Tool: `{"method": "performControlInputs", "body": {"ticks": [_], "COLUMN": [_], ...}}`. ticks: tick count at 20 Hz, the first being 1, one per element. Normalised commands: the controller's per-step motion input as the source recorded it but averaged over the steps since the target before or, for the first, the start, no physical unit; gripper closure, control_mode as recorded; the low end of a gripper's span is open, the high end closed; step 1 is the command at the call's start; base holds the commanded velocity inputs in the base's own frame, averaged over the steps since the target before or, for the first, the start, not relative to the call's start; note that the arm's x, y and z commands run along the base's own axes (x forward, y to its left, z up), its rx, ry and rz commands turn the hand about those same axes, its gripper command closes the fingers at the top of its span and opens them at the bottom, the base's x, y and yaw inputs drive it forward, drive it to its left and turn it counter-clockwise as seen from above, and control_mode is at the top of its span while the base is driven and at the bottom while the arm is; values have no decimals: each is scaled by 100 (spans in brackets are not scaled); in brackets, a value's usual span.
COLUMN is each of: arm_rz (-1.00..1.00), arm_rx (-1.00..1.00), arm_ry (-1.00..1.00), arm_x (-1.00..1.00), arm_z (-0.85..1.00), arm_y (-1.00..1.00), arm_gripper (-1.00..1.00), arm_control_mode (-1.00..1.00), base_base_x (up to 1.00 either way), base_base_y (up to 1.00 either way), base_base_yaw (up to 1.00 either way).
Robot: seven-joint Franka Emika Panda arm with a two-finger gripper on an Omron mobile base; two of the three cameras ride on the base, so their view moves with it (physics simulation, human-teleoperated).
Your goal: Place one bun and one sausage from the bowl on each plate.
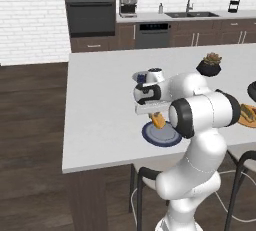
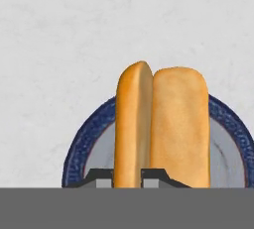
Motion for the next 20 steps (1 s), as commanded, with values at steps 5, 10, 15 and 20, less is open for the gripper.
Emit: {"method": "performControlInputs", "body": {"ticks": [5,10,15,20], "arm_rz": [0,0,0,0], "arm_rx": [0,0,0,0], "arm_ry": [3,3,0,0], "arm_x": [-5,-18,-16,-35], "arm_z": [-45,-29,-21,0], "arm_y": [2,2,0,0], "arm_gripper": [100,100,-100,-100], "arm_control_mode": [-100,-100,-100,-100], "base_base_x": [0,0,0,0], "base_base_y": [0,0,0,0], "base_base_yaw": [0,0,0,0]}}
